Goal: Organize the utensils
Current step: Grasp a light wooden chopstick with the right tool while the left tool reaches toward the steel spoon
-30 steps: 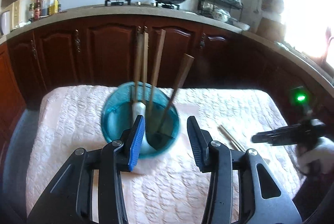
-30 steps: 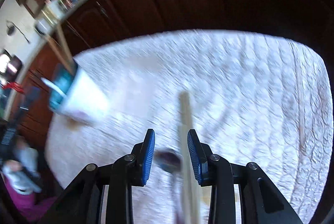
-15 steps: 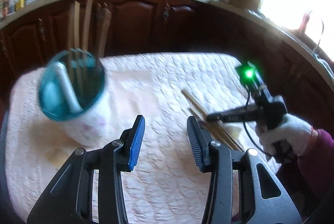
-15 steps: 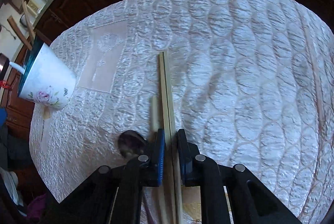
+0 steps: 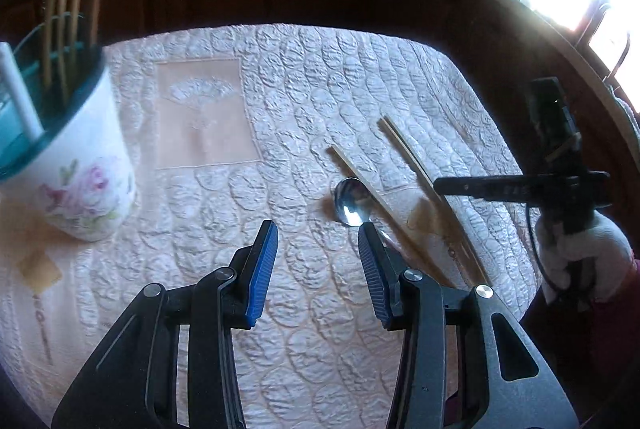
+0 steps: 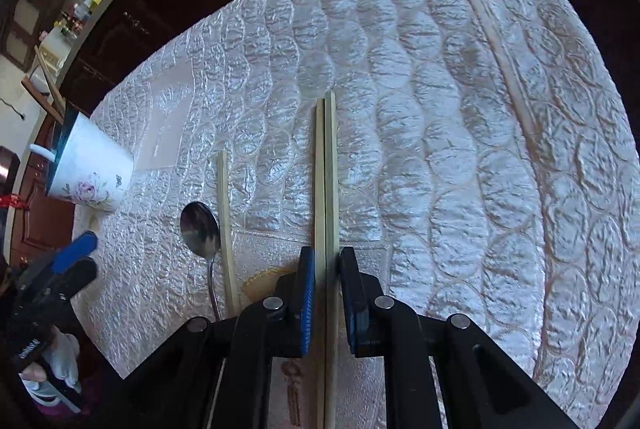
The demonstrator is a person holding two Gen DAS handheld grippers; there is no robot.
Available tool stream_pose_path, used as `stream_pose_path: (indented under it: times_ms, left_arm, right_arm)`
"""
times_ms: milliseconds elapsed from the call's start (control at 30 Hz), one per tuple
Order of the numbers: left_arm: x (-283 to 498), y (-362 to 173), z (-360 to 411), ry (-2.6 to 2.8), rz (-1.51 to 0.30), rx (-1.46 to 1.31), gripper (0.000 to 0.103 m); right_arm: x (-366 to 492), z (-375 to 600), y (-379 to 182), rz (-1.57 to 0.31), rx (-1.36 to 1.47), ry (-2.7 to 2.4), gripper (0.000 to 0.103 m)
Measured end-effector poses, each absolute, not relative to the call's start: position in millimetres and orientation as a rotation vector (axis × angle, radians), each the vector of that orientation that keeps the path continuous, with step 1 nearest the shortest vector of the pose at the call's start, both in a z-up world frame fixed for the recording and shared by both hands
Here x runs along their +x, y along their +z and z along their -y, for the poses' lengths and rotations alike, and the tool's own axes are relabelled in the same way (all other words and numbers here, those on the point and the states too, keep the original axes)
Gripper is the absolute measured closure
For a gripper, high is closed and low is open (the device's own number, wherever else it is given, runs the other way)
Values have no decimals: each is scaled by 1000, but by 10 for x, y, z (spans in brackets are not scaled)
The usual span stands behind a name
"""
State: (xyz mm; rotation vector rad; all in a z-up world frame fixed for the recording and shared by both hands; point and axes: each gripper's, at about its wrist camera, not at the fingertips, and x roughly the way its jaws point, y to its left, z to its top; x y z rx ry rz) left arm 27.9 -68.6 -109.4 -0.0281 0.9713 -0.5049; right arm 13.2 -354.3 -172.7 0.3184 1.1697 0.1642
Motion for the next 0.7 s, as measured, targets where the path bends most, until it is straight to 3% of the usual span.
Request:
stream_pose_path:
  times_ms: [100,433,533,700]
  left_arm:
    - [307,-1083,728,-515,-977,-27,59]
    - [445,-1115,729,-508,-1007,-81,55]
    - [523,-1104,674,-508,-1016,-124,44]
    - [639,-1146,658,-502,-1030,-168,43]
  right_arm:
    - [68,3656,-1632,-1138,351,168,76]
    - [1,3792,-1413,-1097,367,158,74]
    - [-14,3868,-1334,-1078,356,140,69]
    - [-17,3915,-1336,-1077,337,119,69]
